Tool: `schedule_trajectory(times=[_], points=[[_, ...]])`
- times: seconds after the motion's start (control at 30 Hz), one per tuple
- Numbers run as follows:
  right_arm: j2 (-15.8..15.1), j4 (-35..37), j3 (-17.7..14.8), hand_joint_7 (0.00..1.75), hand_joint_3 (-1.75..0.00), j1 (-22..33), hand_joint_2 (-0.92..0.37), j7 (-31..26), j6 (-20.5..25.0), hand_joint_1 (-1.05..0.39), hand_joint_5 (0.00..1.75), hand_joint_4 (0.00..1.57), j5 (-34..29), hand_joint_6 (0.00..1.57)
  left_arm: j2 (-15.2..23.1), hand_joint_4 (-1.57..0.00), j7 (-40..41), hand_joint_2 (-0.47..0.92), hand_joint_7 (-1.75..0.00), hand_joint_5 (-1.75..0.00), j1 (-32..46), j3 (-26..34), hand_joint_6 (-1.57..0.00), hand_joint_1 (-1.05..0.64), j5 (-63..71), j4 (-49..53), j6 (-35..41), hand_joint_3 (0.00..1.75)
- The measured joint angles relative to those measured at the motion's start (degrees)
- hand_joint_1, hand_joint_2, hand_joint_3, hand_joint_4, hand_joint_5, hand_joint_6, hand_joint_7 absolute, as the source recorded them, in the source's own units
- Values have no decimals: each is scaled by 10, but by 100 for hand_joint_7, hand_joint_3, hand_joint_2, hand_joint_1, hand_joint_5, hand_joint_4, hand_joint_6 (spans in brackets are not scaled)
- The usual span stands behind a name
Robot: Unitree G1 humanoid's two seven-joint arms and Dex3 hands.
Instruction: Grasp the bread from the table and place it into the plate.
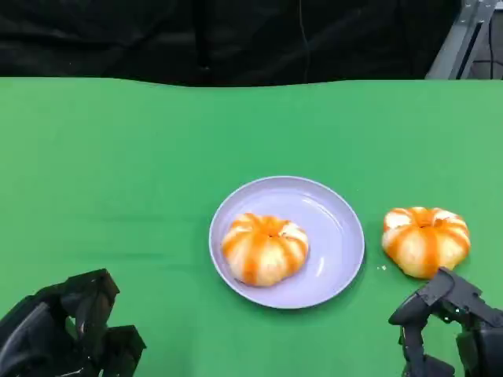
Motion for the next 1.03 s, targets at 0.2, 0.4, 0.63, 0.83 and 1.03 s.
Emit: schedule_trajectory(times=[0.2,0.4,0.63,0.83,1.03], points=[[0,-8,0,152,-120,5,-52,0,4,-11,175,83,-1,74,0,-116,1,59,-175,-175,0,-5,-99,9,0,0,1,173],[0,-7,1,151,-122,5,-50,0,0,-10,175,83,0,75,0,-117,5,56,-175,-175,0,-6,-99,8,1,-6,1,175],[0,-7,0,151,-124,5,-49,0,0,-10,175,83,0,76,-1,-118,16,58,-175,-175,0,-8,-100,10,1,-17,7,175],[0,-7,-1,151,-122,5,-50,-1,0,-10,175,83,0,76,-4,-119,28,61,-175,-175,2,-11,-101,13,2,-30,11,175],[0,-8,0,152,-122,5,-50,-1,1,-10,175,84,-1,75,-7,-122,32,63,-175,-175,2,-11,-103,14,2,-31,11,175]])
